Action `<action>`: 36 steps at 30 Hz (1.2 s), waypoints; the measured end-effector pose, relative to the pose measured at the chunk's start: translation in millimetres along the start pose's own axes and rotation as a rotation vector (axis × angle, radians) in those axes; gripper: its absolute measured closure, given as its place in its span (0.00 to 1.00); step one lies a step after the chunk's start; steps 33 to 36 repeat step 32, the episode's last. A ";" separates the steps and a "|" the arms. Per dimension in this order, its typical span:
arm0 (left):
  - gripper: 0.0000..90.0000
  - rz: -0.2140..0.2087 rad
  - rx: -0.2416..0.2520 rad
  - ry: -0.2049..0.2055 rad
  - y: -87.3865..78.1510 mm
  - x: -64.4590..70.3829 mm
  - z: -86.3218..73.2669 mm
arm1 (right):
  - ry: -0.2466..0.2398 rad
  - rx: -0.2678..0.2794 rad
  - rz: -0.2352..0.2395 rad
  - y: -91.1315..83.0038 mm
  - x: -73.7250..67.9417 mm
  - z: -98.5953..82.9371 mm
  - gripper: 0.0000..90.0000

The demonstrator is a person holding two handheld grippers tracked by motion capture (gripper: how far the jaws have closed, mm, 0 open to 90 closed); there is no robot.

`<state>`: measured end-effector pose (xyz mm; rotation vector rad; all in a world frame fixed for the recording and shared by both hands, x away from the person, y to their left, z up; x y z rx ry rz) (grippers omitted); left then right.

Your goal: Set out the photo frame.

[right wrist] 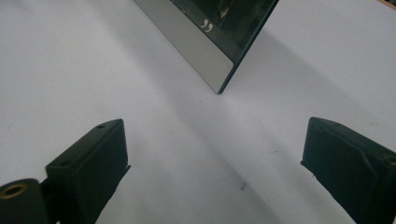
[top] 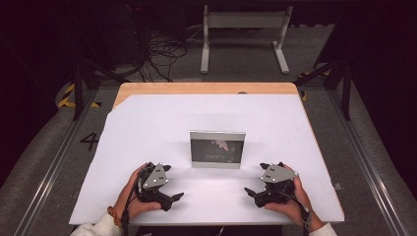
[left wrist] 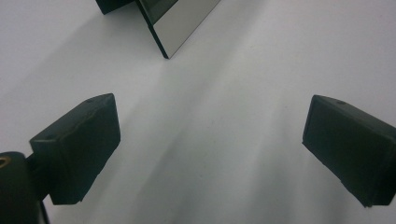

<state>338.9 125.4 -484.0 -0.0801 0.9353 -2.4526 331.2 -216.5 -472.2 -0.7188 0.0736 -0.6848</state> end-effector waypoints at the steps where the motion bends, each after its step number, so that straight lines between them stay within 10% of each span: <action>1: 0.05 -0.001 -0.002 0.001 0.2 0.0 -0.1 | 0.000 0.000 -0.001 0.1 0.0 0.0 0.08; 36: 0.05 -0.007 -0.015 0.003 4.9 -1.9 0.7 | 0.000 0.004 -0.008 -1.8 1.4 -0.9 0.08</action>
Point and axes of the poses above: each handheld gripper's, and its own axes: y roughly forward along the jaws, z roughly out of its top, x roughly to its right, the point moved 4 cm from there along y, roughly forward along the jaws, and after that the axes turned 3 degrees about z, right-handed, at the moved point
